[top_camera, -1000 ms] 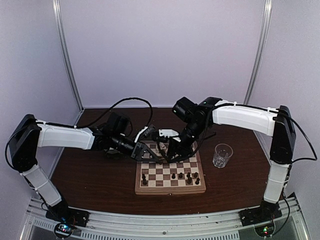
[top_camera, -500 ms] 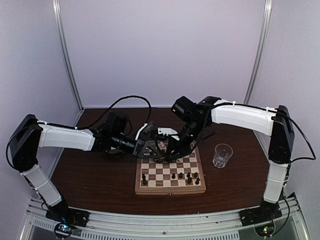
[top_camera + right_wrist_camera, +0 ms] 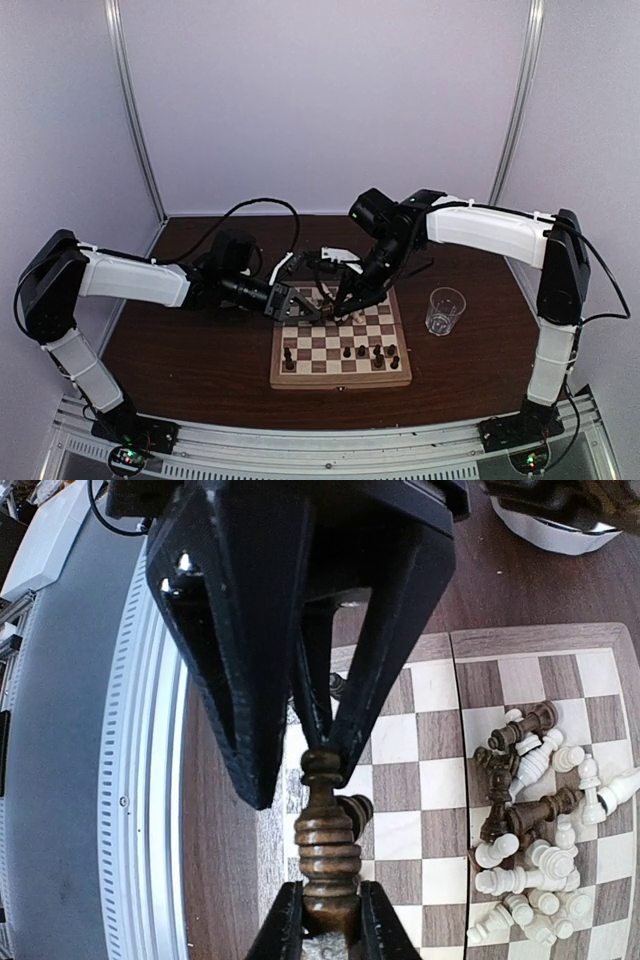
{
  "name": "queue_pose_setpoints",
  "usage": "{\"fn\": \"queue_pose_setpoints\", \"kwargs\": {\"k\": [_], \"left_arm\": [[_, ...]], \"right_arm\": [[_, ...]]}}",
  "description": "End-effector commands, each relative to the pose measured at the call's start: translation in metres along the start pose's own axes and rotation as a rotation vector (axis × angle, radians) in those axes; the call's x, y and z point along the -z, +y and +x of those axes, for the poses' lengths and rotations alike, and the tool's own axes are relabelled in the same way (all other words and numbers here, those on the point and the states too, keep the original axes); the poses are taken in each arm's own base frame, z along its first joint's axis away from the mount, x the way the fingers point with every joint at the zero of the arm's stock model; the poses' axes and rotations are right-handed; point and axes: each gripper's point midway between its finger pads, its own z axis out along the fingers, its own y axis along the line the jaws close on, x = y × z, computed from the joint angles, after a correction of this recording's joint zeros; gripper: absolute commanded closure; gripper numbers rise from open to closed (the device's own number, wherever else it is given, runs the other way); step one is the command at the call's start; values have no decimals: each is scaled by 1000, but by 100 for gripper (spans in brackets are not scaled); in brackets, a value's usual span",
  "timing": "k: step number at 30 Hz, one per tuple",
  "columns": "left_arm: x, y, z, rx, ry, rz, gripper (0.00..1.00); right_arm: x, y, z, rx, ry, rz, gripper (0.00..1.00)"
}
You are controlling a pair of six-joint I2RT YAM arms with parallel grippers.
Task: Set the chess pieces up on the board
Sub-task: Adjust the chess pile.
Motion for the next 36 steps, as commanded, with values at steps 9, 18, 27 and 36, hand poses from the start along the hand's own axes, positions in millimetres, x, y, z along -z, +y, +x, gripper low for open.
{"fn": "queue_pose_setpoints", "kwargs": {"k": [9,18,27,36], "left_arm": [[-2,-8,-5,-38,-22,45,91],[17,15,8,-7,-11,-92,96],[6,47,19,92,27,-156,95],[20,59,30,107,166,-326,94]], "right_arm": [[2,-2,-7,-2,-24,0,99],[-6,-17,23,-11,41,50,99],[-13,-26,35,-17,91,87,98],[-6,-27,45,9,141,151,97]]}}
